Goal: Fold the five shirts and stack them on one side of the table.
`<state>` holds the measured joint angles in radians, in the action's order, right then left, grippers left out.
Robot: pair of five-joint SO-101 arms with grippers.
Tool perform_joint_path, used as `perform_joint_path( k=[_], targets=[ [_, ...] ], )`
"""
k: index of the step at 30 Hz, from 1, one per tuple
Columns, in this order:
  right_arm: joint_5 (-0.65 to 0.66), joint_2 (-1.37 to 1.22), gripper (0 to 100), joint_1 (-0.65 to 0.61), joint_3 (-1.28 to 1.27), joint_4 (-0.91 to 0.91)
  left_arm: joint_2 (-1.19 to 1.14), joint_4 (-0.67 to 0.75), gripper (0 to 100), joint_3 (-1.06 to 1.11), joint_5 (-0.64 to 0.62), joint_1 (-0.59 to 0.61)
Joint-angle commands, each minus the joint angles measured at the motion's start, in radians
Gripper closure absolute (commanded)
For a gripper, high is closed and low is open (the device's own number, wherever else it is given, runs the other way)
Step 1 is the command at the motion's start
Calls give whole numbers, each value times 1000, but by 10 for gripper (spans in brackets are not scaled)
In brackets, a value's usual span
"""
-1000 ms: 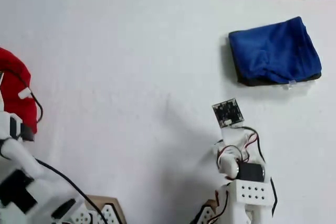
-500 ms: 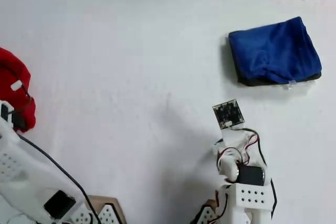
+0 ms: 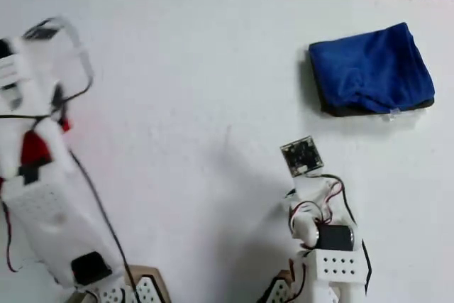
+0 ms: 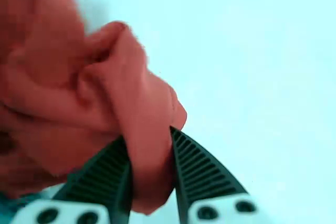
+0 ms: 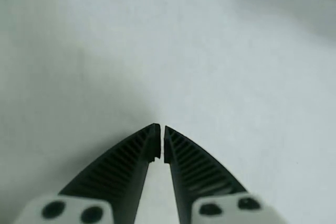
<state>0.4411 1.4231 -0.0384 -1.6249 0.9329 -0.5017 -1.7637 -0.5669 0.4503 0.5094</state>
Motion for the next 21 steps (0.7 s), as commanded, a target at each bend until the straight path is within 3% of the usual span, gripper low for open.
perform_joint_path(
  k=[1, 13, 18, 21],
  targets=[
    [3, 19, 980, -31, 8, -4, 210, -25, 976, 58, -11, -213],
    [11, 21, 980, 36, 37, 35, 666, 34, 976, 145, -3, -743],
    [11, 21, 980, 36, 37, 33, 674, 58, 965, 157, -11, -832],
    [11, 21, 980, 36, 37, 33, 658, 55, 853, 168, -11, -825]
  ],
)
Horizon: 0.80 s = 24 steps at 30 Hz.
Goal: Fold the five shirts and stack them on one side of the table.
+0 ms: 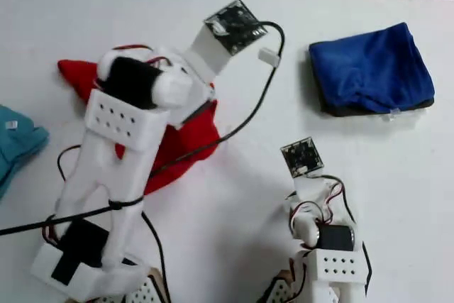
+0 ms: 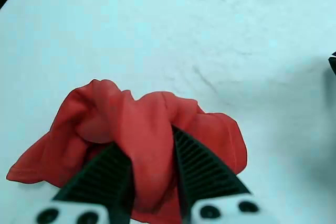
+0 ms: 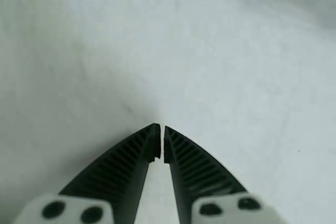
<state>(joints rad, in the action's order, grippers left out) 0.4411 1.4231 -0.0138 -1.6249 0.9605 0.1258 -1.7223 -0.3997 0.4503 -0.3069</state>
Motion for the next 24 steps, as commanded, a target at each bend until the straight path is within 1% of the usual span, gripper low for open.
perform_joint_path(
  k=[1, 3, 4, 6, 12, 14, 17, 18, 19, 21, 24],
  targets=[
    [11, 21, 980, 12, 37, 5, 26, 11, 804, 1, -11, 11],
    [11, 21, 980, 12, 37, 5, 26, -17, 734, -5, -11, 57],
    [11, 21, 980, 12, 37, 2, 26, -31, 729, -4, -11, 87],
    [11, 21, 980, 12, 37, -1, 26, -61, 744, 1, -11, 152],
    [11, 21, 976, 12, 37, -1, 66, -64, 770, 19, -5, 377],
    [11, 21, 937, 12, 37, 4, 74, -64, 770, 76, -3, 454],
    [6, 21, 827, 12, 38, 4, 66, -61, 770, 248, 9, 578],
    [6, 21, 793, 12, 38, 4, 66, -57, 770, 314, 41, 626],
    [6, 21, 769, 12, 38, 4, 66, -34, 770, 380, 91, 683],
    [6, 21, 764, 12, 38, 4, 69, 38, 771, 495, 187, 818],
    [6, 21, 786, 12, 38, 4, 64, 256, 771, 636, 296, 1068]
  ],
)
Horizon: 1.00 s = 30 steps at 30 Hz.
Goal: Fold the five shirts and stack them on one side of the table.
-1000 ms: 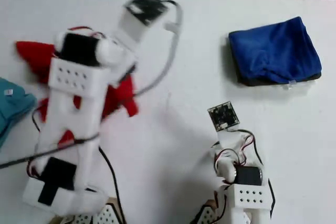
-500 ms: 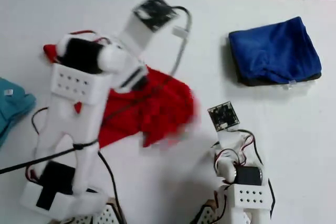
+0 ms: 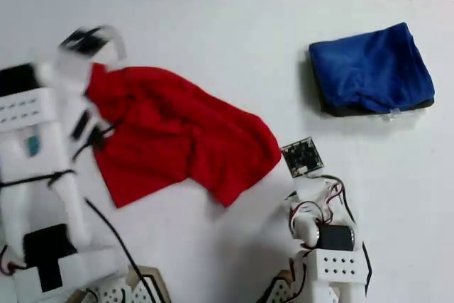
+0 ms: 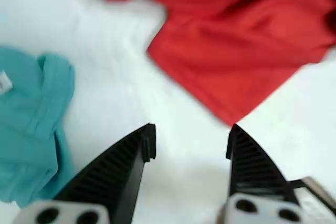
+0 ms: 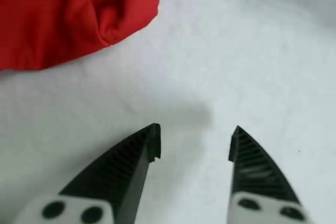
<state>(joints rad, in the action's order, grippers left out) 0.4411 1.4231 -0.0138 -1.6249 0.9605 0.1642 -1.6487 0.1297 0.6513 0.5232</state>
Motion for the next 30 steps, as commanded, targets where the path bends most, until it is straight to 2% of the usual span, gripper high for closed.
perform_joint_path(
  k=[1, 4, 6, 11, 16, 18, 26, 30],
  targets=[
    [5, 21, 793, 12, 38, 4, 26, 270, 771, 156, 129, 310],
    [5, 21, 805, 12, 38, 4, 26, 476, 771, 294, 227, 474],
    [5, 21, 804, 12, 38, 4, 29, 516, 771, 351, 265, 540],
    [5, 19, 801, 12, 43, 5, 26, 542, 771, 377, 287, 641],
    [11, 10, 801, -8, 118, 68, 26, 825, 771, 417, 287, 760],
    [11, 10, 801, -61, 176, 110, 28, 878, 771, 427, 285, 792],
    [6, -38, 801, -412, 354, 148, 37, 747, 771, 421, 276, 812],
    [-12, -265, 801, -487, 450, 76, 37, 680, 771, 420, 276, 807]
  ],
)
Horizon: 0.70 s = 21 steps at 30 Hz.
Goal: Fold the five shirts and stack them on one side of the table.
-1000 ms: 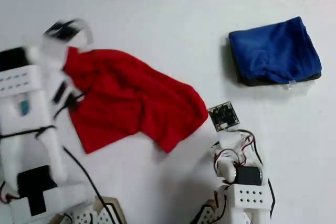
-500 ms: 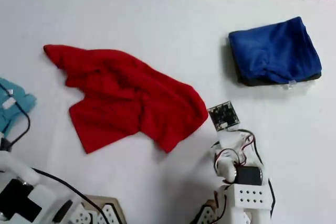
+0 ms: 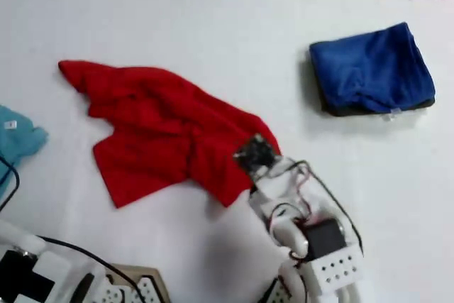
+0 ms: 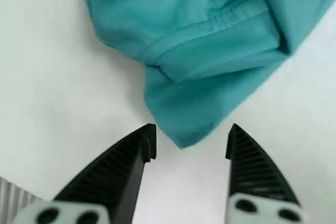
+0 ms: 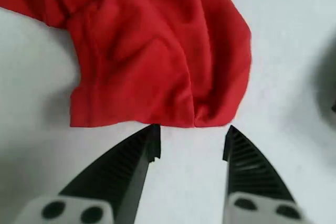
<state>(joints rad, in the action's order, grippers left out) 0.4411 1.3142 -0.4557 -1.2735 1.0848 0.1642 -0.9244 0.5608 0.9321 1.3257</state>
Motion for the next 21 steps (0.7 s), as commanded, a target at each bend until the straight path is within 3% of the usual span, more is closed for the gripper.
perform_joint_path(
  k=[1, 7, 15, 21],
  targets=[
    [-41, -237, 801, -59, 144, -64, 37, -64, 771, -22, -6, 5],
    [-170, -710, 801, -242, 522, -71, 35, -216, 771, -170, -83, 5],
    [-364, -1204, 801, -400, 1045, -76, 29, -229, 771, -282, -83, 32],
    [-399, -1557, 801, -486, 1309, -58, 29, -224, 771, -280, -83, 32]
  ],
)
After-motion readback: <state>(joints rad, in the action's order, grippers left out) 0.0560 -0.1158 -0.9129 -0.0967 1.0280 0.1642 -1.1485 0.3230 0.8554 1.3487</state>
